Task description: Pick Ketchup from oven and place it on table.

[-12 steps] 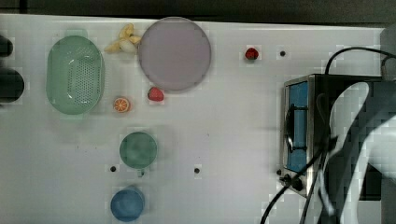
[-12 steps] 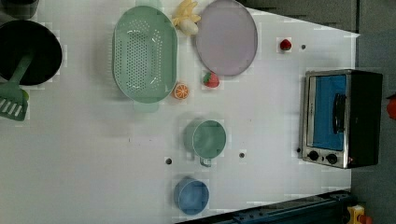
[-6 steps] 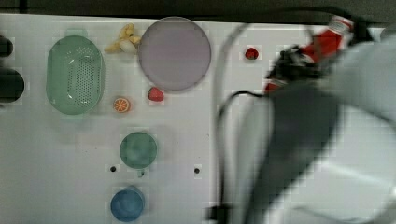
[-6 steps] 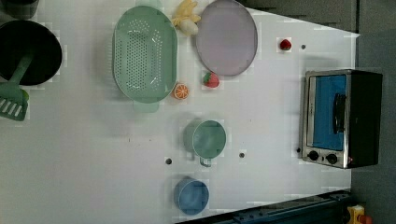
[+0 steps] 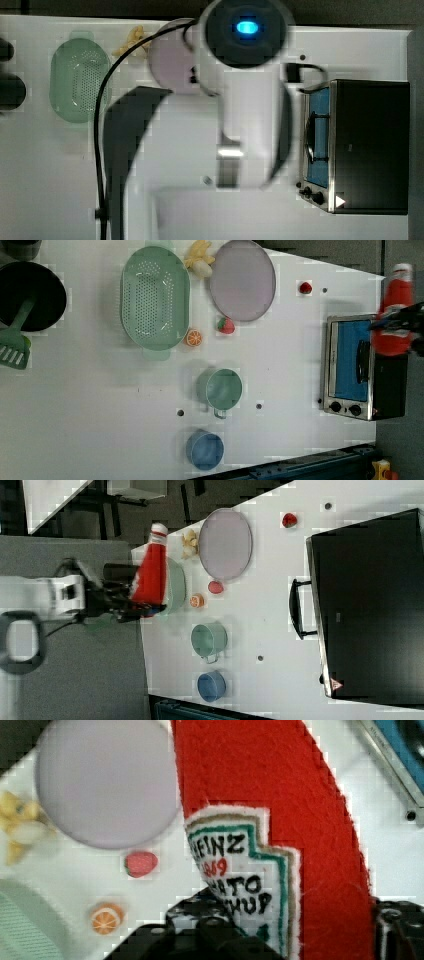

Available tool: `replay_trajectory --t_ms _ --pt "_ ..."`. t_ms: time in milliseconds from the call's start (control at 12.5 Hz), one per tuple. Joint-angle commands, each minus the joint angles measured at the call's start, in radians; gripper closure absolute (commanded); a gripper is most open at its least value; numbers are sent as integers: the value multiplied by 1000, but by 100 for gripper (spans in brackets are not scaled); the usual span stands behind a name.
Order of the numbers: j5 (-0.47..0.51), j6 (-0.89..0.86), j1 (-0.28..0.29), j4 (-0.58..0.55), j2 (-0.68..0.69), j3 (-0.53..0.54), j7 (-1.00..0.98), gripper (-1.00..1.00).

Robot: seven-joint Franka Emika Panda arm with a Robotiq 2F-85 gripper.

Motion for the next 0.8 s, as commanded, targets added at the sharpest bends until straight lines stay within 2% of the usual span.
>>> replay_trajectory --t_ms 80,400,560,800 --pt "-13 116 -16 -174 34 -15 9 -27" --pt "-11 371 -18 -402 68 -15 46 -27" --pt "-8 483 -19 -461 116 -15 47 -27" --pt "-3 590 -21 -491 195 -15 48 -27"
